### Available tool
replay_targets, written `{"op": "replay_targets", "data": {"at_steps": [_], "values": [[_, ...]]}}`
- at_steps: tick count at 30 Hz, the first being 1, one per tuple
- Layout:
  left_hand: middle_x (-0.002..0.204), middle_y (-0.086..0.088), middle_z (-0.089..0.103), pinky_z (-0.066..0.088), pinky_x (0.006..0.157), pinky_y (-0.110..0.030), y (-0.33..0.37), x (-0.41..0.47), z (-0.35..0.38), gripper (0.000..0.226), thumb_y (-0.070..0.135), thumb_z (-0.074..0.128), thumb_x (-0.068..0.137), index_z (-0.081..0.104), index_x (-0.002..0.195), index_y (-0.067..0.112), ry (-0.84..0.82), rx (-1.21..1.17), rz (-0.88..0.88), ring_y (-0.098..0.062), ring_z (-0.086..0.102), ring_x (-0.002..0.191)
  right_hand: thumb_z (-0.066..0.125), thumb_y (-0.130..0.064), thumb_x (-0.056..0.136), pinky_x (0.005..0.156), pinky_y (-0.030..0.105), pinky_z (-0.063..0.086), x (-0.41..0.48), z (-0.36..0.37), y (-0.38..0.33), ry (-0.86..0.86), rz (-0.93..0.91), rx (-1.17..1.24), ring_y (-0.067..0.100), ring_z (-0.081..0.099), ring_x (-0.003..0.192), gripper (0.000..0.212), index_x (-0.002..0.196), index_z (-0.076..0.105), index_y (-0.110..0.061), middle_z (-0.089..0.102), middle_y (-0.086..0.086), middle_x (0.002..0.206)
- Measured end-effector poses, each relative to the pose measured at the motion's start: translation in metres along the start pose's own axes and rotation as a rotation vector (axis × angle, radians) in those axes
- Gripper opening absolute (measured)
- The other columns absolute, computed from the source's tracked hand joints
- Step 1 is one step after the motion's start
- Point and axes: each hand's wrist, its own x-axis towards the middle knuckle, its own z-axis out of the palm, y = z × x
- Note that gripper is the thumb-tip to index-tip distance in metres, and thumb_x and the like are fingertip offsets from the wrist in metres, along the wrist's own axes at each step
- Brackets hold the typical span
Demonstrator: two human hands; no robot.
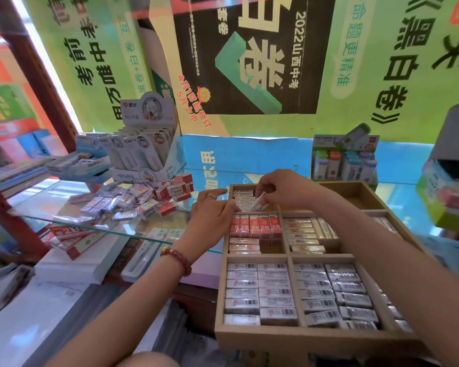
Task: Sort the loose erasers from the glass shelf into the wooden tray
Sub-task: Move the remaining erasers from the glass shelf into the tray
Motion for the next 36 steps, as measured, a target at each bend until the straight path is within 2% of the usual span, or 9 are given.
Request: {"op": "replay_targets", "data": {"at_steps": [5, 12, 15, 17, 19, 21, 28, 32, 36], "values": [[0.135, -0.003, 0.05, 0.025, 0.102, -0.035, 0.001, 0.001, 0.0, 0.035, 0.027, 0.038, 0.098, 0.072, 0.099, 0.024, -0.008, -0.06, -0.002, -0.017, 0.026, 0.129, 0.067, -0.028, 0.086, 0.056, 0.016, 0.03, -0.003, -0.001, -0.001, 0.02, -0.006, 0.119, 0.003, 0.041, 0.061, 0.016, 0.097, 0.066, -0.017, 0.047, -0.009, 0.069], [0.129, -0.007, 0.055, 0.021, 0.087, -0.022, 0.002, 0.0, -0.003, 0.035, 0.017, 0.04, 0.096, 0.075, 0.09, 0.019, 0.066, -0.181, -0.035, -0.018, 0.033, 0.126, 0.067, -0.031, 0.085, 0.061, 0.02, 0.036, -0.003, 0.01, -0.009, -0.001, -0.027, 0.098, 0.002, 0.045, 0.067, 0.011, 0.09, 0.062, -0.023, 0.049, -0.012, 0.075], [0.12, -0.01, 0.059, 0.027, 0.092, -0.024, -0.001, -0.001, -0.004, 0.032, 0.014, 0.042, 0.096, 0.073, 0.089, 0.014, 0.196, -0.222, 0.001, -0.022, 0.043, 0.121, 0.064, -0.03, 0.087, 0.064, 0.024, 0.038, -0.005, 0.009, -0.014, -0.009, -0.048, 0.004, 0.007, 0.048, 0.072, 0.009, 0.092, 0.061, -0.022, 0.047, -0.014, 0.076], [0.109, -0.01, 0.062, 0.036, 0.094, -0.032, -0.002, -0.001, -0.005, 0.03, 0.01, 0.042, 0.096, 0.071, 0.088, 0.011, 0.272, -0.268, 0.031, -0.025, 0.05, 0.112, 0.059, -0.028, 0.09, 0.069, 0.026, 0.04, -0.005, 0.008, -0.018, -0.027, -0.058, -0.058, 0.01, 0.049, 0.08, 0.01, 0.096, 0.06, -0.021, 0.049, -0.012, 0.081], [0.104, -0.007, 0.062, 0.039, 0.093, -0.035, -0.002, -0.002, -0.006, 0.03, 0.01, 0.041, 0.096, 0.07, 0.086, 0.012, 0.259, -0.279, 0.037, -0.024, 0.052, 0.107, 0.052, -0.026, 0.094, 0.074, 0.027, 0.04, -0.005, 0.008, -0.021, -0.07, -0.048, -0.085, 0.011, 0.05, 0.087, 0.013, 0.102, 0.06, -0.019, 0.051, -0.009, 0.091], [0.103, -0.006, 0.062, 0.038, 0.09, -0.029, -0.002, -0.003, -0.005, 0.03, 0.011, 0.042, 0.095, 0.069, 0.084, 0.012, 0.223, -0.266, 0.036, -0.02, 0.052, 0.107, 0.049, -0.024, 0.095, 0.076, 0.027, 0.038, -0.003, 0.007, -0.021, -0.111, -0.019, -0.049, 0.013, 0.05, 0.09, 0.015, 0.104, 0.06, -0.018, 0.053, -0.006, 0.096], [0.096, 0.002, 0.059, 0.04, 0.09, -0.032, -0.004, -0.002, -0.006, 0.028, 0.013, 0.044, 0.095, 0.068, 0.081, 0.014, 0.22, -0.285, 0.043, -0.019, 0.053, 0.104, 0.051, -0.019, 0.095, 0.079, 0.026, 0.04, -0.003, 0.011, -0.019, -0.158, 0.087, 0.108, 0.013, 0.051, 0.094, 0.016, 0.107, 0.062, -0.016, 0.055, -0.004, 0.099], [0.102, 0.001, 0.06, 0.042, 0.088, -0.032, -0.006, -0.003, -0.003, 0.028, 0.017, 0.044, 0.095, 0.068, 0.081, 0.017, 0.166, -0.261, 0.029, -0.017, 0.052, 0.107, 0.057, -0.017, 0.091, 0.068, 0.022, 0.041, 0.0, 0.016, -0.02, -0.109, 0.147, 0.154, 0.012, 0.053, 0.088, 0.003, 0.089, 0.059, -0.017, 0.058, -0.002, 0.094], [0.104, 0.0, 0.061, 0.042, 0.089, -0.034, -0.007, -0.002, -0.003, 0.028, 0.018, 0.044, 0.096, 0.069, 0.082, 0.016, 0.151, -0.257, 0.024, -0.017, 0.052, 0.108, 0.069, -0.019, 0.085, 0.062, 0.022, 0.043, 0.002, 0.016, -0.015, -0.079, 0.227, 0.269, 0.011, 0.056, 0.082, 0.013, 0.074, 0.06, -0.019, 0.061, -0.003, 0.084]]}}
